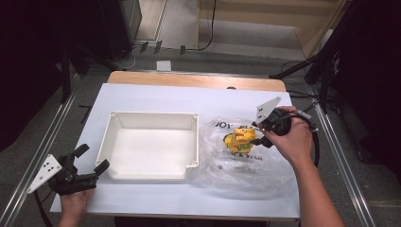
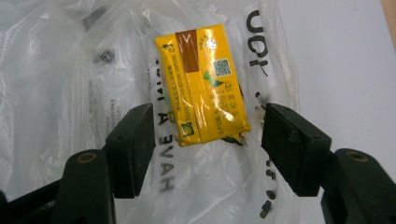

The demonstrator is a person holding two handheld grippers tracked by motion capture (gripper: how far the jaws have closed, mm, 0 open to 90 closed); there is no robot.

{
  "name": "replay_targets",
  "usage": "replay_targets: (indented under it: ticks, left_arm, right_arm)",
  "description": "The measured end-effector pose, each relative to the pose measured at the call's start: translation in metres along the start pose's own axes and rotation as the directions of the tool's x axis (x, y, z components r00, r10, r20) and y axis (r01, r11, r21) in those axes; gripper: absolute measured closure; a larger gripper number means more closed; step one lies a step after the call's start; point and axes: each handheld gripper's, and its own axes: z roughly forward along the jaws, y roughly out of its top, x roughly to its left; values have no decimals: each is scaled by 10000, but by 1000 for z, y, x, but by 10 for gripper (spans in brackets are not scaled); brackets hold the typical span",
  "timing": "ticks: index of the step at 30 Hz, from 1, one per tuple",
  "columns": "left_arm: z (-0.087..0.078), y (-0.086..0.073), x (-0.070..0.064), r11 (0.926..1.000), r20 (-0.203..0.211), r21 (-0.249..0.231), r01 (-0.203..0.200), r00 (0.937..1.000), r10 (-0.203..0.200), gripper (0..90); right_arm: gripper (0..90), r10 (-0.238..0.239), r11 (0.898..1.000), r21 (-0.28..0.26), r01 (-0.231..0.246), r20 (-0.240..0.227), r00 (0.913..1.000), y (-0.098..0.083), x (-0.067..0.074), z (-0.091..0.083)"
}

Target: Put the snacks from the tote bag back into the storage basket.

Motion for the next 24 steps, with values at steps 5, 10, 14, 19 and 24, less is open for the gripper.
replay_targets:
  ticks: [5, 10, 14, 19, 24]
  left_arm:
    - [0, 0, 0, 10000, 5, 9, 5, 10000, -5, 0]
    - [0, 0, 0, 10000, 11, 12, 2, 10000, -2, 0]
    - [0, 0, 0, 10000, 18, 5, -1, 10000, 1, 0]
    - [0, 0, 0, 10000, 31, -22, 19, 10000, -19, 0]
    - [0, 0, 1, 10000, 35, -40, 33, 10000, -33, 0]
  right_arm:
    - [356, -352, 9981, 501, 361, -191, 9992, 13, -1, 2]
    - [360, -621, 9921, 1058, 669, -481, 9969, 22, -5, 9]
    - [370, -875, 9861, 1356, 960, -677, 9939, 29, -8, 18]
    - [393, -1029, 9759, 1840, 1176, -876, 9908, 36, -9, 30]
    - [428, -951, 9652, 2332, 1184, -1090, 9895, 41, -9, 39]
